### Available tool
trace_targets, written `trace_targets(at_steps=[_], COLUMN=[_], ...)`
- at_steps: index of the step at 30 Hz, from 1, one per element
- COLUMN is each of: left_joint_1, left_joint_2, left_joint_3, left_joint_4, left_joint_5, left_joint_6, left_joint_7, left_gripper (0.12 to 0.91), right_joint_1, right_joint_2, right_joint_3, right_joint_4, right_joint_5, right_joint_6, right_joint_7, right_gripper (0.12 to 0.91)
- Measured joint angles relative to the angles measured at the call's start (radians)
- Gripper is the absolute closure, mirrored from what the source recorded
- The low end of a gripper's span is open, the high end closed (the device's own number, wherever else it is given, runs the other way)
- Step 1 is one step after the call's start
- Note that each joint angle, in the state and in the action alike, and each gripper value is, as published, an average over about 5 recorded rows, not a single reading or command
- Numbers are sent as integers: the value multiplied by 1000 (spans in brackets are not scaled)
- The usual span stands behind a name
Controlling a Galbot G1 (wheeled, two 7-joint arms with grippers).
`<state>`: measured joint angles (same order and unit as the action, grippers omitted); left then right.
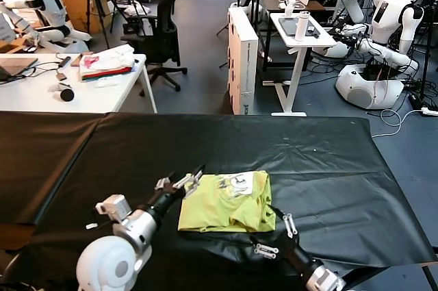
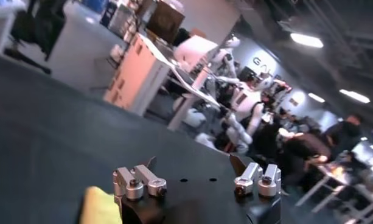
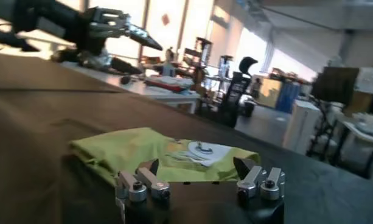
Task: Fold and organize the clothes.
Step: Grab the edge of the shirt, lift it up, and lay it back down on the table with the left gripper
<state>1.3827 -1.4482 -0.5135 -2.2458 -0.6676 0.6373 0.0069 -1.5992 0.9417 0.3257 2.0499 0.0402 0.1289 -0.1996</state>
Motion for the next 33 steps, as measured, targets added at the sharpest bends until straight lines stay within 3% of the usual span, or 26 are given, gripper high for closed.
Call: trace_targets(at_steps=[9,13,26,29,33], left_joint_1=[3,6,19,21,22], left_joint_2=[12,8,-2,-3,-3], left_joint_3=[-15,-13,-13,-14,-15], left_joint_4=[7,8,6,5,5], left_joint_5=[12,15,22,23,24], left_joint_6=[-15,-15,-15,-16,-17], left_joint_7=[-4,-5,-4,-3,-3], left_gripper=[123,123,123,123,123], right_joint_1=[53,46,34,33,32], right_joint_2=[-33,-45,-61,-60,-60], right_joint_3=[-21,-10,3,3,2], right_joint_4=[-32,-34,-54,-60,-65], right_joint_5=[-74,-90,-134,-139,-141], right_joint_6=[18,29,52,56,60], right_joint_7=[-20,-26,-35,-36,-36], right_gripper=[150,191,222,256,370])
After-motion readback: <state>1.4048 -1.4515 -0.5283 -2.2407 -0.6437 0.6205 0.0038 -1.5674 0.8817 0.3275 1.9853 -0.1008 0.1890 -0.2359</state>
